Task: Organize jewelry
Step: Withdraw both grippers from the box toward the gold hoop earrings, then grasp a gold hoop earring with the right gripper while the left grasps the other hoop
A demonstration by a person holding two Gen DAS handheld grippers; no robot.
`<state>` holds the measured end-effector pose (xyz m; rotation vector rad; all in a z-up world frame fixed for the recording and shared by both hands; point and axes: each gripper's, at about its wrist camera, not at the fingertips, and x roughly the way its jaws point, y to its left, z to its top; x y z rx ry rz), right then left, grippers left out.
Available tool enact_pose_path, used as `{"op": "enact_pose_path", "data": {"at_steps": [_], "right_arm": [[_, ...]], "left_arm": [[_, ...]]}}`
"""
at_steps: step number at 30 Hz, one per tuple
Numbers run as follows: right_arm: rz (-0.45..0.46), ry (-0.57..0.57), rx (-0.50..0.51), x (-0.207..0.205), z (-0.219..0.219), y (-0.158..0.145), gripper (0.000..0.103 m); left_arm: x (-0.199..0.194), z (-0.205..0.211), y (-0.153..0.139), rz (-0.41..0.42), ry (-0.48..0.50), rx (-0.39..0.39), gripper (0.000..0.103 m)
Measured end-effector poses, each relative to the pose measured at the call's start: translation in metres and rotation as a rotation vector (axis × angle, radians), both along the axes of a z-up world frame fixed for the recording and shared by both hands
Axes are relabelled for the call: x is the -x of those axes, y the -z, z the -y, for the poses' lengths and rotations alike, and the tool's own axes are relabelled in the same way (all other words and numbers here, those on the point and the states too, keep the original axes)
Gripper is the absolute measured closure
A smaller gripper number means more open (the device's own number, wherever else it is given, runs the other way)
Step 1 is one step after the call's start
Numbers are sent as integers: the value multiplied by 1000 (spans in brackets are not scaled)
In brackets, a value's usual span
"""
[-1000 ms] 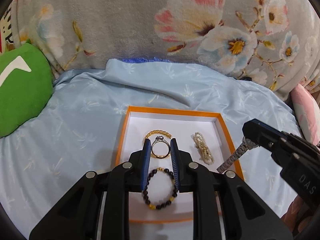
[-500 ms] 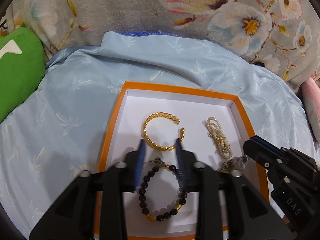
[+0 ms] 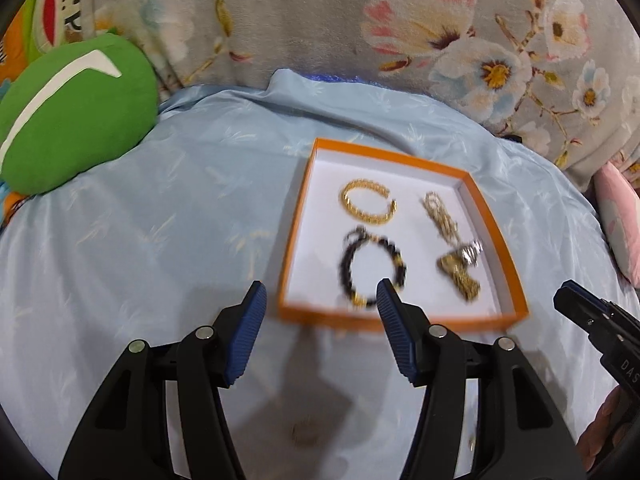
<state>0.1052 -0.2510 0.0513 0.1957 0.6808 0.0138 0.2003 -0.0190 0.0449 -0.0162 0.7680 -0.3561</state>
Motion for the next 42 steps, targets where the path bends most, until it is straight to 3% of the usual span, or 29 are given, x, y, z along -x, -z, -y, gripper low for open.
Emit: {"op": "enact_pose_path", "data": {"at_steps": [9,18,23,28,42], "right_arm": [[-66,-4,40,67,-27,28,78],[-98,-37,5,90,-51,39,78],[-107,9,-25,86,-43,41,78],[-118,67,-29,63,-30,40,78],[-182,106,29,11,-32,49,80]], "left_arm": [[80,-32,12,2,-23,-3,48],[123,-28,25,-32,22,33,48],[129,-26,33,-45,16,6,48],[122,-38,34,-63,-32,46,48],[111,-45,35,-75,-62,55,48]]}}
